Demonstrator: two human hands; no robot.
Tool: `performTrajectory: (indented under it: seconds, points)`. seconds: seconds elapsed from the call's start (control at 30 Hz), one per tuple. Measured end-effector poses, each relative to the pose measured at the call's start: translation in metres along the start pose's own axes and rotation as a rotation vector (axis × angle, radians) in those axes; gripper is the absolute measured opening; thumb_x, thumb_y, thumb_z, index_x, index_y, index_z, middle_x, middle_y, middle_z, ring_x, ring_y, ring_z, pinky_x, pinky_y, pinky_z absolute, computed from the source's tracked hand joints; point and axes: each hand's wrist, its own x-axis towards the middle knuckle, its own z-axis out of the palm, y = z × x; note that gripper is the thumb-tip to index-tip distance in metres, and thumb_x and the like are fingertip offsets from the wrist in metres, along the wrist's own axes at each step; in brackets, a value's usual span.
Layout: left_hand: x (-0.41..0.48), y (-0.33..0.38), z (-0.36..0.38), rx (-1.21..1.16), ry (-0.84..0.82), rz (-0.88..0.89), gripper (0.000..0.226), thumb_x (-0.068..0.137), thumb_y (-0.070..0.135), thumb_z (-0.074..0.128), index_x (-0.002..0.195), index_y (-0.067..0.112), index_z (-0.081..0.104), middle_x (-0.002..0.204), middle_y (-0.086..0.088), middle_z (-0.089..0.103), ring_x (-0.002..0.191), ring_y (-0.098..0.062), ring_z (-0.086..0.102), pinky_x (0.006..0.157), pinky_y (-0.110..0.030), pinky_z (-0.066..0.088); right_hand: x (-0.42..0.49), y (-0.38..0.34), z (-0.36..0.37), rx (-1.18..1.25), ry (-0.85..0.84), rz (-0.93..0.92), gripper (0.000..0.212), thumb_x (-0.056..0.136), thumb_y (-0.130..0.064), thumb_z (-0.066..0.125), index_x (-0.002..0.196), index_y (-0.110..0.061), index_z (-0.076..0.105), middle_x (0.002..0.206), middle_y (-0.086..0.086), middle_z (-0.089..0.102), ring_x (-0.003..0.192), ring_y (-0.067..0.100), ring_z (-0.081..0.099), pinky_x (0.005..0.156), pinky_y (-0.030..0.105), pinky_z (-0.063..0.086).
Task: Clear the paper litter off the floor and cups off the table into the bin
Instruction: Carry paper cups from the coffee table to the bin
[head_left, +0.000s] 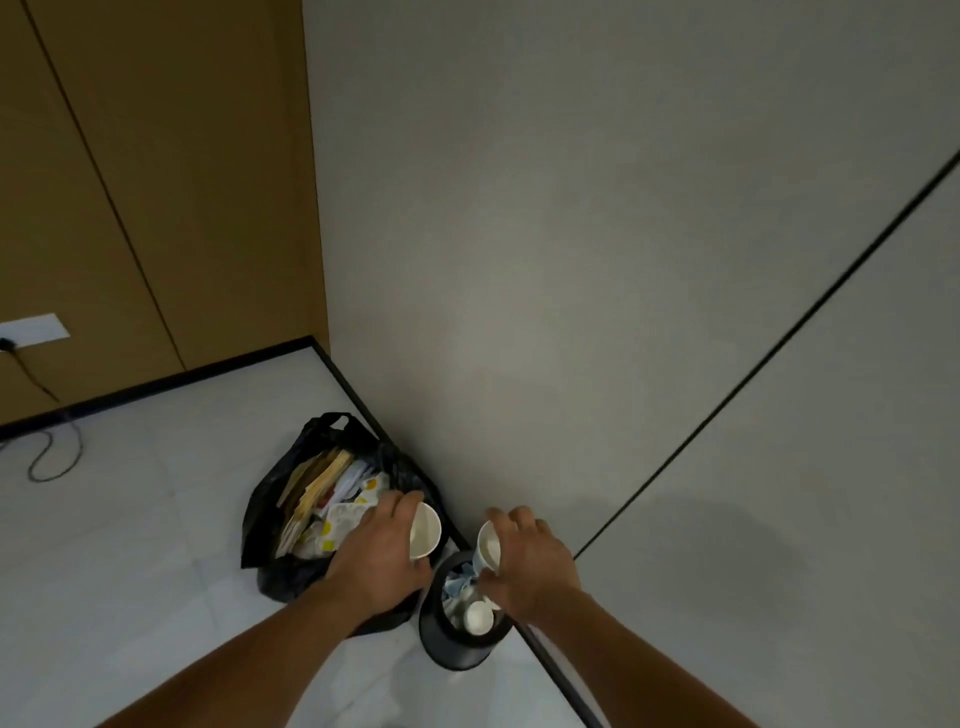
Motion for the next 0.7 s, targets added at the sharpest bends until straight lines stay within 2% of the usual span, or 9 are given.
performTrajectory:
  seconds: [0.17,0.37,0.5,0.6,0.7]
  points:
    - [0.049,-0.015,0.016,-0.019,-0.045,-0.084,0.083,0.075,0.042,0.067,0.145,0.021,0.028,0.140,-0.001,0.034,0.125,-0.025,0.042,0.098,-0.037,0.044,0.057,0.032,0.010,0.020,-0.076,0.016,0.078,0.083,-0.048,0.063,0.148,-0.032,0.023,0.136,0.003,0.039,0.120,0.026,0.047,0.090,0.038,0.048]
    - [0.086,-0.023,0.079,-0.111,-0.087,-0.253,0.084,0.075,0.036,0.072,0.144,0.019,0.029,0.138,-0.002,0.034,0.124,-0.025,0.042,0.099,-0.034,0.042,0.125,0.088,0.053,0.019,-0.184,-0.071,0.075,0.086,-0.046,0.060,0.149,-0.027,0.023,0.142,0.002,0.035,0.121,0.022,0.044,0.092,0.035,0.049]
    - [0.107,-0.021,0.157,-0.199,-0.132,-0.377,0.090,0.075,0.033,0.070,0.149,0.021,0.020,0.140,-0.001,0.032,0.126,-0.024,0.040,0.102,-0.032,0.040,0.161,0.127,0.107,0.085,-0.235,-0.101,0.077,0.085,-0.045,0.063,0.149,-0.030,0.024,0.142,-0.002,0.035,0.122,0.017,0.044,0.093,0.031,0.048]
    - [0.118,-0.026,0.234,-0.262,-0.162,-0.404,0.088,0.074,0.030,0.072,0.148,0.026,0.023,0.137,0.003,0.035,0.123,-0.020,0.044,0.096,-0.027,0.044,0.184,0.165,0.163,0.080,-0.269,-0.101,0.076,0.084,-0.042,0.065,0.148,-0.028,0.028,0.142,-0.002,0.037,0.121,0.016,0.045,0.089,0.026,0.048]
    - [0.128,-0.038,0.311,-0.306,-0.220,-0.416,0.087,0.073,0.033,0.075,0.144,0.030,0.025,0.141,0.007,0.032,0.124,-0.016,0.042,0.098,-0.029,0.046,0.203,0.197,0.225,0.078,-0.305,-0.067,0.076,0.084,-0.045,0.067,0.148,-0.029,0.027,0.140,-0.003,0.038,0.119,0.014,0.046,0.083,0.022,0.047]
